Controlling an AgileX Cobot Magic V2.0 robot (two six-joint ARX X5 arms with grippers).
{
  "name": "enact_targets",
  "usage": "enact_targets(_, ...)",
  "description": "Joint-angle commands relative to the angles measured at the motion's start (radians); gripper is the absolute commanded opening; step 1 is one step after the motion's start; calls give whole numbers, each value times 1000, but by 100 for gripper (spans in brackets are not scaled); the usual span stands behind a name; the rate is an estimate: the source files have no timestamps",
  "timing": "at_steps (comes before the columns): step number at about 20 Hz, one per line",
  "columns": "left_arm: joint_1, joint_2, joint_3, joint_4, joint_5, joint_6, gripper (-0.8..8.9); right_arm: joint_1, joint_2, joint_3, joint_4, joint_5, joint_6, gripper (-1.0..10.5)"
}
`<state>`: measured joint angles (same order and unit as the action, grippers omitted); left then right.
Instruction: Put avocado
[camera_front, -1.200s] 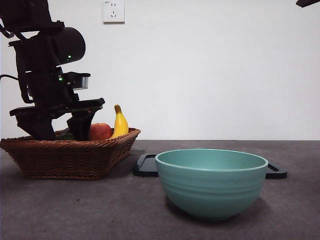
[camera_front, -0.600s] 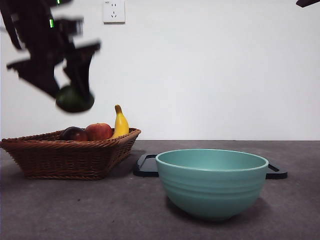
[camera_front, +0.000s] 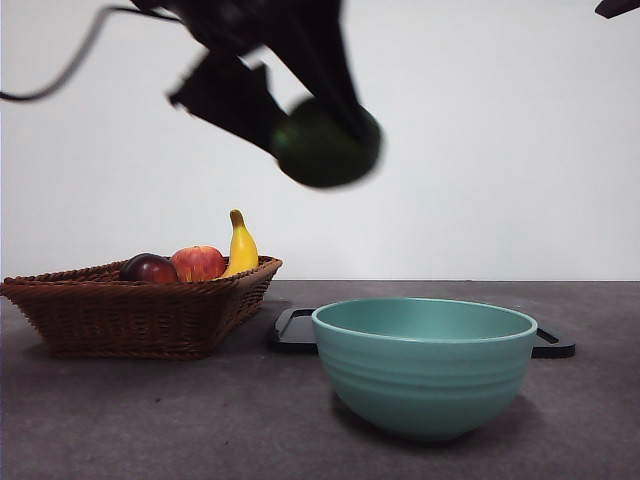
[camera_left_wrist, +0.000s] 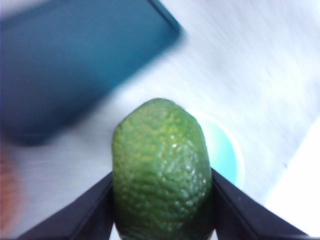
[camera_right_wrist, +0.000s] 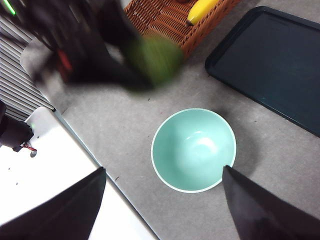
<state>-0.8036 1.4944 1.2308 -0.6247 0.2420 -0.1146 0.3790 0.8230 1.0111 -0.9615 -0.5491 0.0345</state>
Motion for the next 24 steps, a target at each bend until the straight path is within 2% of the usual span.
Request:
enact_targets(1,-50,72,19,39,2,15,207,4,5,19,3,0,11,374)
enact_targets(8,-137,253,19,122,-73,49,207,4,5,19,2,0,11,374)
enact_targets(17,-164,326,19,140,-115,108,220,4,5,19,2,0,11,374)
enact_targets(21,-166,326,19,144,-116,112,344,4,5,19,2,0,11,374)
enact_targets(24,-167,326,19,144,-115,111,343,4,5,19,2,0,11,374)
